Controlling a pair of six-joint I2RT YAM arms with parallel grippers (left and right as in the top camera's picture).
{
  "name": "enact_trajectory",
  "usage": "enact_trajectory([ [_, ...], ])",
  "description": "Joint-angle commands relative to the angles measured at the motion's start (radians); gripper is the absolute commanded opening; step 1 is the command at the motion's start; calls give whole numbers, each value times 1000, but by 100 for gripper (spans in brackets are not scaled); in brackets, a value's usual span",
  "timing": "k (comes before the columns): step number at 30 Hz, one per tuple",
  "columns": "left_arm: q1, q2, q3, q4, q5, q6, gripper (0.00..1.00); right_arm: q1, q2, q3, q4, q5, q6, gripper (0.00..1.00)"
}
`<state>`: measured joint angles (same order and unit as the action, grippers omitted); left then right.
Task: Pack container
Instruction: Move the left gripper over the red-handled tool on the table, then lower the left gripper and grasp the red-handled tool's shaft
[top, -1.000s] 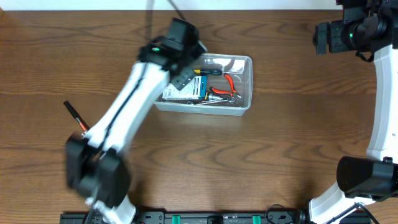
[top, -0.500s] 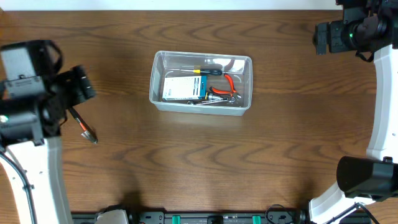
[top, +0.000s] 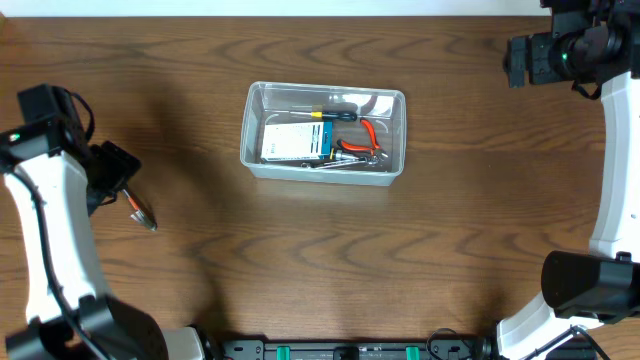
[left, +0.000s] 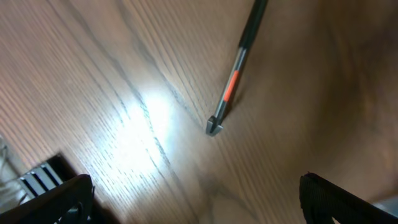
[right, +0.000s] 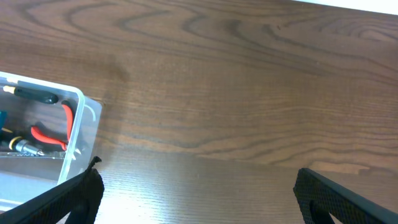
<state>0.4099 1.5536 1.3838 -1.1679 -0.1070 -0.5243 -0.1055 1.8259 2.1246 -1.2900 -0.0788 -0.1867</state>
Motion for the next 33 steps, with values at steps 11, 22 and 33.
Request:
enact_trajectory([
  [11,4,200,-76,107,47,49,98,-7,-8,-1,-3,-7,17,99],
  [22,6,257,-160,245,48,87,98,-7,-8,-1,-27,-6,14,99],
  [33,6,257,-284,397,48,113,98,-7,-8,-1,-58,-7,14,99],
])
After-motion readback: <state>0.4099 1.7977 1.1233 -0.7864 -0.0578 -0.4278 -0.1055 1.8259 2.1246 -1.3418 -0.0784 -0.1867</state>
